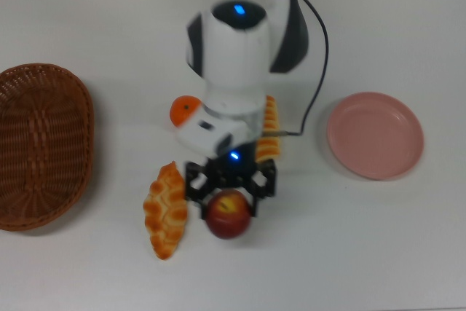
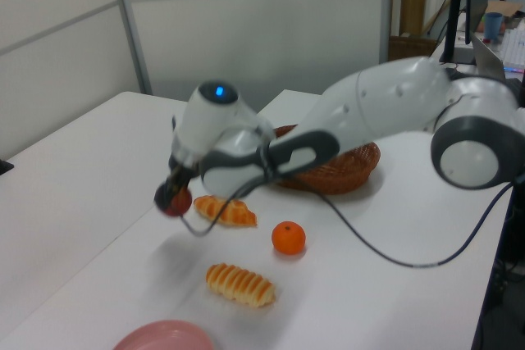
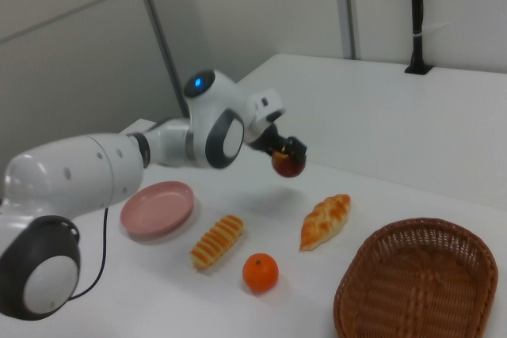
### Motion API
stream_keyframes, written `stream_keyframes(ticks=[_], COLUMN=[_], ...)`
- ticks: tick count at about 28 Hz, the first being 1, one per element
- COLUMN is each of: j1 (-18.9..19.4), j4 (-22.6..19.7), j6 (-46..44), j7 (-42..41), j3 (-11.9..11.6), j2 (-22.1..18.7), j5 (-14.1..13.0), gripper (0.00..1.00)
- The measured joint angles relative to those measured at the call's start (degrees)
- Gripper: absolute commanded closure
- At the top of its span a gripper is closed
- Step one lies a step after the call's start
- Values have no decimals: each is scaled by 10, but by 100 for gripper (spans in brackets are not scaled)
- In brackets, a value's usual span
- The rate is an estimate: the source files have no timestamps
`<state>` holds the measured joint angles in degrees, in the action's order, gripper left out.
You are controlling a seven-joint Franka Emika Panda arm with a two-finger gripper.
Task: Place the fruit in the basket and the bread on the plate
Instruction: 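Carry the apple over the wicker basket and release it inside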
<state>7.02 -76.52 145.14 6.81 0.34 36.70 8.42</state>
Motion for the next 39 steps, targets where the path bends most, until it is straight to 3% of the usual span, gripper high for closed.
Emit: stream_keyframes(ticks=[8, 11, 19, 25, 33, 34, 36, 37, 39], j1=[-85, -115, -189, -212, -220, -221, -222, -223, -225], j4=[-1, -3, -12, -21, -26, -26, -27, -27, -29], j6=[-251, -293, -310, -310, -310, -310, -310, -310, -310], j7=[-7, -13, -19, -20, -28, -28, -32, -34, -43], j3=[-5, -6, -8, -9, -9, -9, -9, -9, -9], j2=[-102, -114, -111, -102, -61, -57, -51, -49, -45], j5=[0, 0, 0, 4, 60, 63, 66, 66, 66], gripper=[100, 100, 100, 100, 96, 93, 73, 42, 8])
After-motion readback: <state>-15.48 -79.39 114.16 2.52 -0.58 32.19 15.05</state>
